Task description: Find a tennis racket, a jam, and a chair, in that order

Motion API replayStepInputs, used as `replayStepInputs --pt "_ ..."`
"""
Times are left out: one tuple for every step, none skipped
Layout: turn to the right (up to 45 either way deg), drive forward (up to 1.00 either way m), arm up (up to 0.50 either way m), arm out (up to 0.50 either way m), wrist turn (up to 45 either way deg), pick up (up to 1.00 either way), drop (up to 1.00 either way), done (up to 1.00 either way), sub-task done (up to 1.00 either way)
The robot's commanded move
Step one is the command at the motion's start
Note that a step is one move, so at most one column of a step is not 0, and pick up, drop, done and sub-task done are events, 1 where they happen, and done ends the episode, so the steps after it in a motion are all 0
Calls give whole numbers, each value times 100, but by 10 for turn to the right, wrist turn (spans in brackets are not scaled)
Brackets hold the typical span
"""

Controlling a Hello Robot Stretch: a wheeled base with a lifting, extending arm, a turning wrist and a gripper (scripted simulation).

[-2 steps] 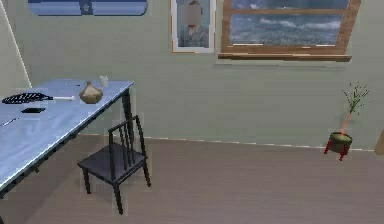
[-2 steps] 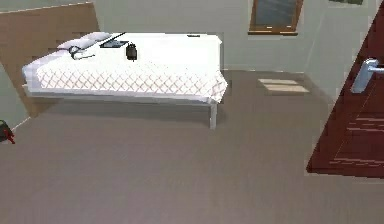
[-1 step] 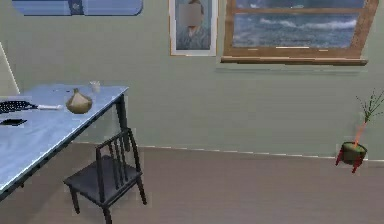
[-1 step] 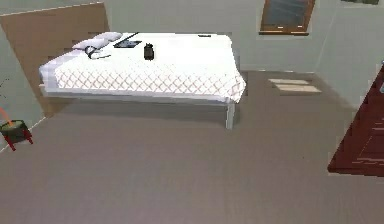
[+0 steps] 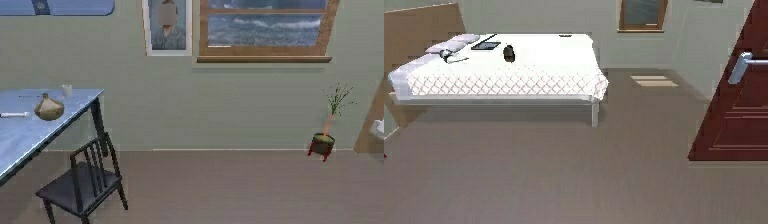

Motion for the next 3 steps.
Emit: replayStepInputs --pt "0 100 0 0 0 0 0 0 0" --pt "0 40 0 0 0 0 0 0 0" --pt "-450 0 0 0 0 0 0 0 0"
